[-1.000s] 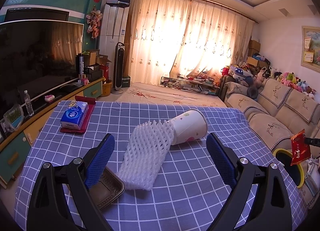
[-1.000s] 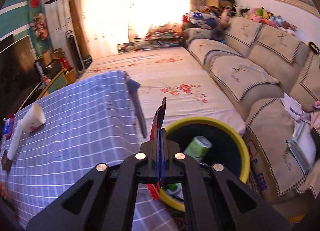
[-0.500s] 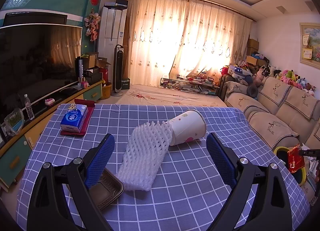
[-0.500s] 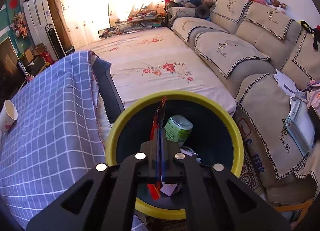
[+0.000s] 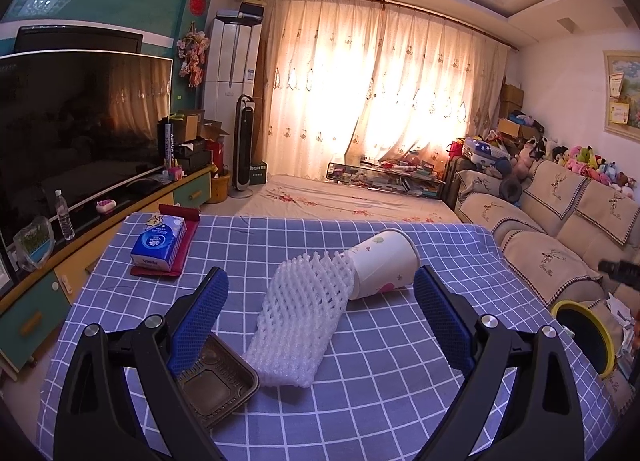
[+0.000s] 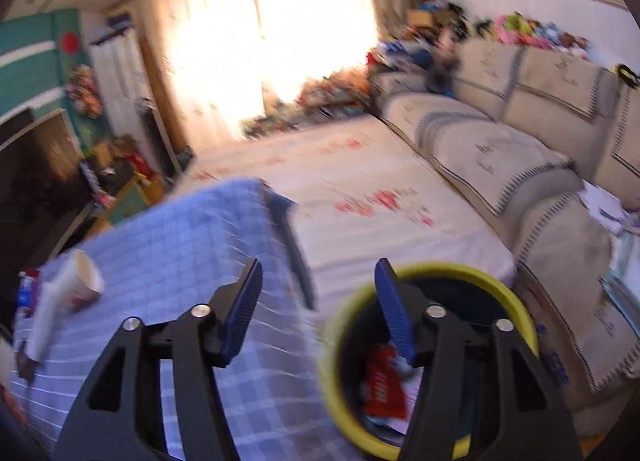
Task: Collect trash
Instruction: 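Grasp the brown plastic food tray with the left gripper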
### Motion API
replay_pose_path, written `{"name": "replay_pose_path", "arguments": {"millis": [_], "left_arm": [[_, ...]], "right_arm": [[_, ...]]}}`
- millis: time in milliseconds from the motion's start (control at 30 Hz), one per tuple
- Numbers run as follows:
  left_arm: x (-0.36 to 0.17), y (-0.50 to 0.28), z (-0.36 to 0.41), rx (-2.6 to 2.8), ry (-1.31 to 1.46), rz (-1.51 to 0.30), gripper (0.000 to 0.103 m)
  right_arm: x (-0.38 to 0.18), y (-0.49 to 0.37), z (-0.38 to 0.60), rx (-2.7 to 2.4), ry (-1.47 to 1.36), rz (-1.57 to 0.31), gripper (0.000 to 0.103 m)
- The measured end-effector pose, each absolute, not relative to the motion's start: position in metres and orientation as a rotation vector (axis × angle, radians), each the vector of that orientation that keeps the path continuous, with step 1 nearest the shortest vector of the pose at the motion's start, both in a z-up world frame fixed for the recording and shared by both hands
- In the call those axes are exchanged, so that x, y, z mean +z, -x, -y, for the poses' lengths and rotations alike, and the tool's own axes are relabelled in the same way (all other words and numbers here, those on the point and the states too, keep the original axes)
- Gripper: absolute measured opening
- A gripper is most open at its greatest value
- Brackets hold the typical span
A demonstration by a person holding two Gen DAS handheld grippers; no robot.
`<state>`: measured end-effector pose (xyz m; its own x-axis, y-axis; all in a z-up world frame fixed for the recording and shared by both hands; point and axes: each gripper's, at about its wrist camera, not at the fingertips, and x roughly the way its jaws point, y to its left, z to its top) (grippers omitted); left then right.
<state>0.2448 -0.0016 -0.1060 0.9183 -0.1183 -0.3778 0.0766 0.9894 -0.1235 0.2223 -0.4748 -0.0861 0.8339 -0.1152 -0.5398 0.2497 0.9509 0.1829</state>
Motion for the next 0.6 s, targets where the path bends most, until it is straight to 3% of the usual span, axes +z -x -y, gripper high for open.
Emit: {"name": "replay_pose_path", "arguments": {"millis": [67, 367, 600], "left_arm": [[-0.104, -0.244, -0.002, -0.087, 0.112, -0.387, 0.093], [-0.101, -0.250, -0.019, -0.052, 0.102, -0.402, 0.094], [-0.104, -0.258, -0.039, -0.043, 0.081, -0.485, 0.094]], "right_arm": [[-0.077, -0.233, 0.447, -0.115, -0.240, -0.508, 0.067], [-0.091, -0.263, 0.341, 0.151, -0.084, -0.475, 0.080], [-0.090, -0.260, 0.353, 0.142, -0.119, -0.492, 0.089]]}}
